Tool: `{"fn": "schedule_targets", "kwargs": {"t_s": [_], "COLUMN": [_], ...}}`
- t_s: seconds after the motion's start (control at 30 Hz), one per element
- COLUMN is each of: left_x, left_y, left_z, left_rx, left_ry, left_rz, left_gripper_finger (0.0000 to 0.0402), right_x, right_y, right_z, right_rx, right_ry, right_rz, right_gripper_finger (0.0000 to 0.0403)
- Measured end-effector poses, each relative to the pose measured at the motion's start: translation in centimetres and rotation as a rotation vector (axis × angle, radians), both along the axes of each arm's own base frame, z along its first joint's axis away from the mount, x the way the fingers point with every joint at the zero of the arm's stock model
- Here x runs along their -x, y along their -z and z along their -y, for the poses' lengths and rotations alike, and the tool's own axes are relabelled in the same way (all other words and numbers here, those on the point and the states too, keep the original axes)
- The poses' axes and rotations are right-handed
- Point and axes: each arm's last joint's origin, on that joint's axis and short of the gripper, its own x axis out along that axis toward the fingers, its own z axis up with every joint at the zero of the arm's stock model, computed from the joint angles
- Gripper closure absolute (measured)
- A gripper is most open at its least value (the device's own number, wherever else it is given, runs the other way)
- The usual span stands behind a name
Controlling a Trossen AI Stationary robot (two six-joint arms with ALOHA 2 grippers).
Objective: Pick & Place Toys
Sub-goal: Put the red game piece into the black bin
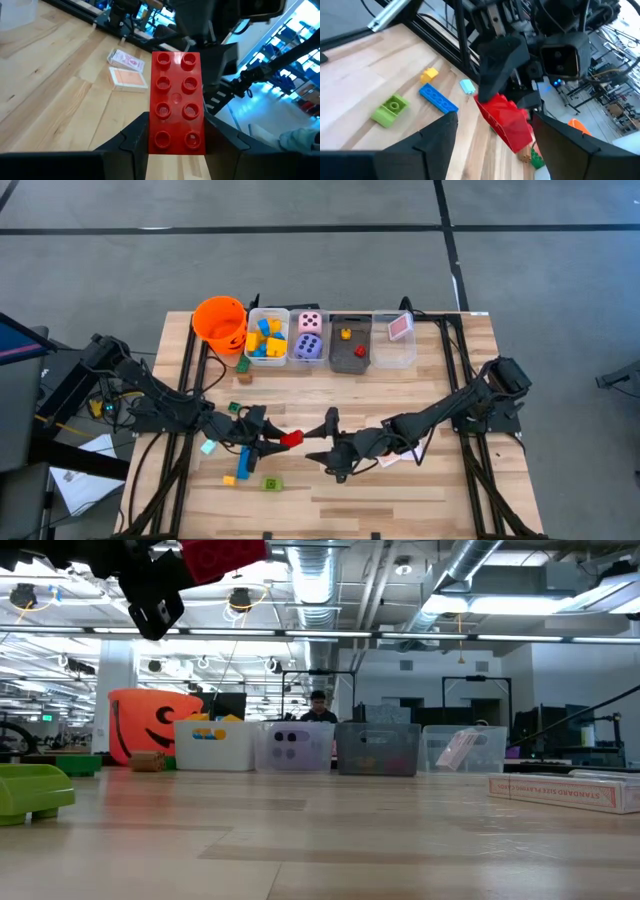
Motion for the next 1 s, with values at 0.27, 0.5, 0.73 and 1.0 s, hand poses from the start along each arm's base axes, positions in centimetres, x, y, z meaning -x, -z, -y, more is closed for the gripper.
{"fn": "schedule_targets", "kwargs": {"t_s": [0.27,0.5,0.73,1.0], "left_x": [-0.1,-0.4,-1.4,-2.1], "left_y": [-0.4,-0.2,0.7,0.7], "left_z": [0.0,0.3,0.7,0.1], "left_rx": [0.020,0.032,0.050,0.078], "left_ry": [0.002,0.020,0.022,0.076], "left_rz": [0.035,0.048,0.080,0.108], "left_gripper_finger": [0.0266,0.0266,0.0266,0.0266], "right_x": [-0.2,-0.4,-0.4,-0.4], "right_y": [0.0,-0.2,-0.2,0.1], "right_z": [0.6,0.8,0.8,0.7], "right_rx": [-0.023,-0.034,-0.046,-0.098], "right_ry": [0.023,0.030,0.019,-0.041], "right_rz": [0.001,0.020,0.022,-0.020], "right_gripper_finger": [0.0147,0.0147,0.0147,0.0147]}}
